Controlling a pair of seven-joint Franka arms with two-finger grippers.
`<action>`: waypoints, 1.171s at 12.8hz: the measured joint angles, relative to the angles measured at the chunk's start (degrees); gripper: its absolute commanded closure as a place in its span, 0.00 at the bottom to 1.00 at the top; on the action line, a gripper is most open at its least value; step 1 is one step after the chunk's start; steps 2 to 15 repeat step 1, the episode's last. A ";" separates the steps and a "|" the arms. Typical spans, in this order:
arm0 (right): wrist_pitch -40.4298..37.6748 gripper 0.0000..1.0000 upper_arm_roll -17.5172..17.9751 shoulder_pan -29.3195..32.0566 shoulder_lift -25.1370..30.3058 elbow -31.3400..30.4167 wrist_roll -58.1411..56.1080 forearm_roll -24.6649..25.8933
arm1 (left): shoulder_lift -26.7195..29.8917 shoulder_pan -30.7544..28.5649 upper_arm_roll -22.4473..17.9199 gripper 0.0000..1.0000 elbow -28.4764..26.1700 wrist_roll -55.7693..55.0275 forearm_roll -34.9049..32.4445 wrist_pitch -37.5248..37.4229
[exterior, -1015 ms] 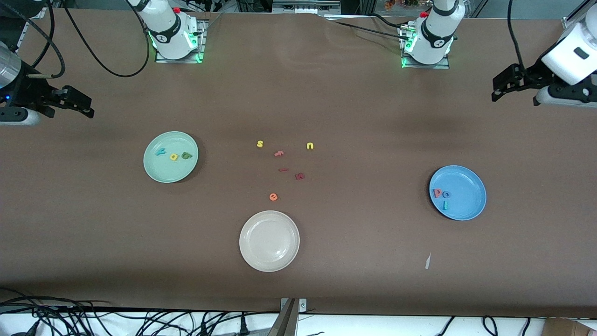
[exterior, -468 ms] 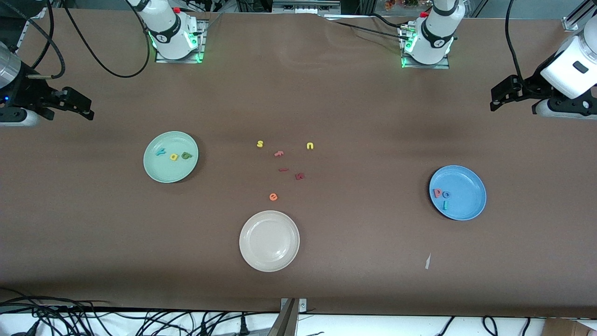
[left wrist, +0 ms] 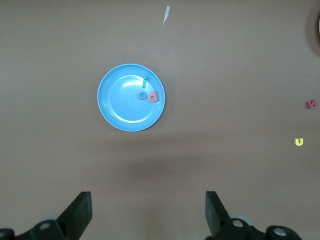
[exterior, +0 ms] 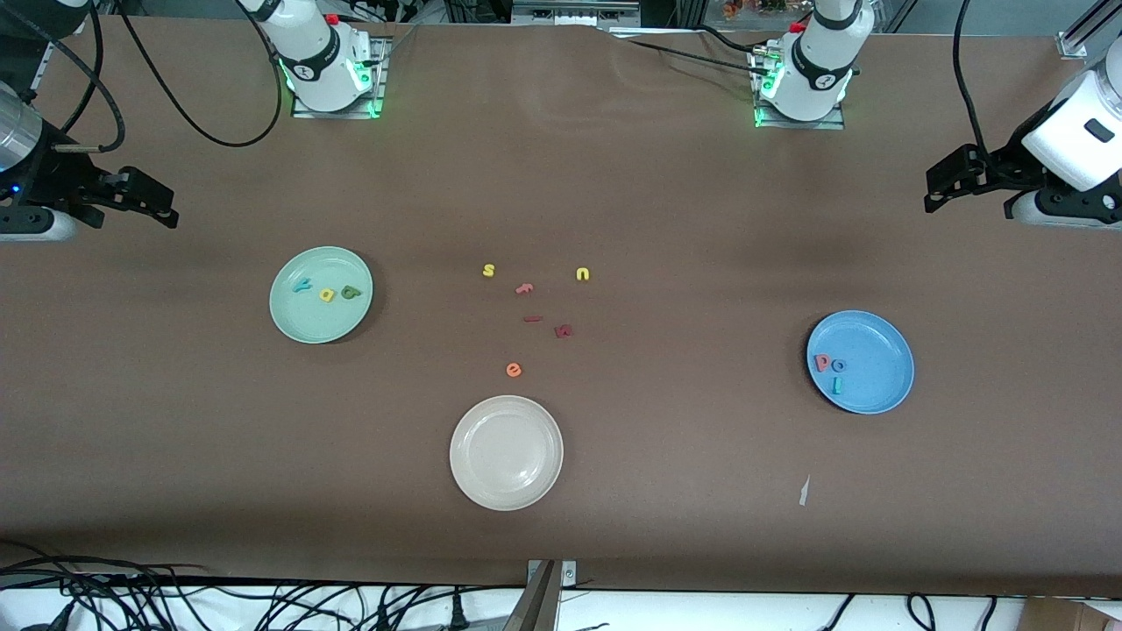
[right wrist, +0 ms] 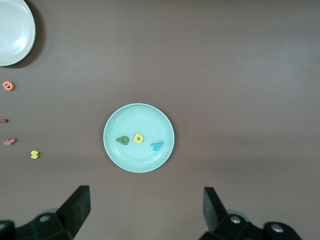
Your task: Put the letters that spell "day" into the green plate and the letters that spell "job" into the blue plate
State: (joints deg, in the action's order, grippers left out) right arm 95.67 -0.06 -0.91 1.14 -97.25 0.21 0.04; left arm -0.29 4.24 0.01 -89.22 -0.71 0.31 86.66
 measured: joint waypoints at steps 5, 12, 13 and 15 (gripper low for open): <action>0.01 0.00 0.00 0.00 0.00 0.01 0.00 0.00 | -0.06 0.06 0.00 0.00 0.12 0.00 0.00 -0.02; 0.01 0.00 0.00 0.00 0.00 0.01 0.00 0.00 | -0.06 0.06 0.00 0.00 0.12 0.00 0.00 -0.02; 0.01 0.00 0.00 0.00 0.00 0.01 0.00 0.00 | -0.06 0.06 0.00 0.00 0.12 0.00 0.00 -0.02; 0.01 0.00 0.00 0.00 0.00 0.01 0.00 0.00 | -0.06 0.06 0.00 0.00 0.12 0.00 0.00 -0.02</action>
